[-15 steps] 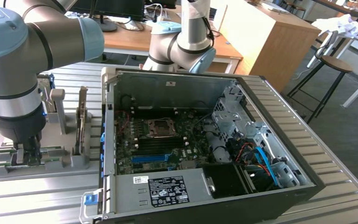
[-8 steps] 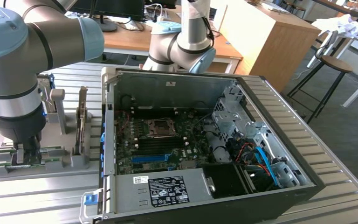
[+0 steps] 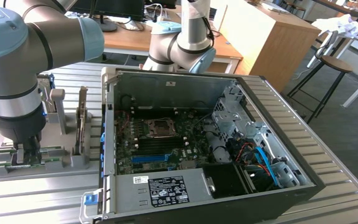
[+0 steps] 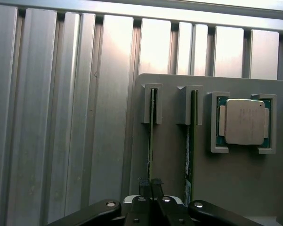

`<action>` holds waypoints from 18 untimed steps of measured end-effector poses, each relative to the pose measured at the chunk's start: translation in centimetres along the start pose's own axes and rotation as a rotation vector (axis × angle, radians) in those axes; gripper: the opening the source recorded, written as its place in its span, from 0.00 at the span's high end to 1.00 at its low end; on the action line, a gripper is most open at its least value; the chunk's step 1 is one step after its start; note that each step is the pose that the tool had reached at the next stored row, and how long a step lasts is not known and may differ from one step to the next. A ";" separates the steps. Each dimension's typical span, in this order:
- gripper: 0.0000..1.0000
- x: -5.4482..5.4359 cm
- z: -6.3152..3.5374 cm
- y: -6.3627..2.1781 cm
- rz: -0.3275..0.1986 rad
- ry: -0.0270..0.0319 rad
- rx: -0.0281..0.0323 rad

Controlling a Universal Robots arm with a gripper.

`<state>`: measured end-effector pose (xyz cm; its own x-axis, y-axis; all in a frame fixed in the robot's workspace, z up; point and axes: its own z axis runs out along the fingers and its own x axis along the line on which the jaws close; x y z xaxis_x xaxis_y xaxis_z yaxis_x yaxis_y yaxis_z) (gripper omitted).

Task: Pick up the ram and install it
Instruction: 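Pick up the ram and move it above insertion slot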

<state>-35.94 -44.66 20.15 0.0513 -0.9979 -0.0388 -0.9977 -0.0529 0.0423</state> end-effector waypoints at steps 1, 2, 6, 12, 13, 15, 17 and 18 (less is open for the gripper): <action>0.89 0.0 0.00 0.00 0.000 -0.0001 0.0000; 0.89 0.0 0.00 0.00 0.000 0.0000 0.0000; 0.89 0.0 -0.20 0.01 0.000 0.0001 -0.0002; 0.89 0.0 -0.84 0.04 0.000 0.0000 0.0000; 0.89 0.0 -0.97 0.04 0.000 0.0000 0.0000; 0.89 0.0 -1.20 0.05 0.000 0.0000 0.0000; 0.89 -0.1 -1.45 0.07 0.000 0.0000 -0.0001; 0.89 -0.1 -1.59 0.07 0.000 0.0000 0.0000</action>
<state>-35.95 -44.66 21.74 0.0512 -0.9979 -0.0388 -0.9977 -0.0528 0.0423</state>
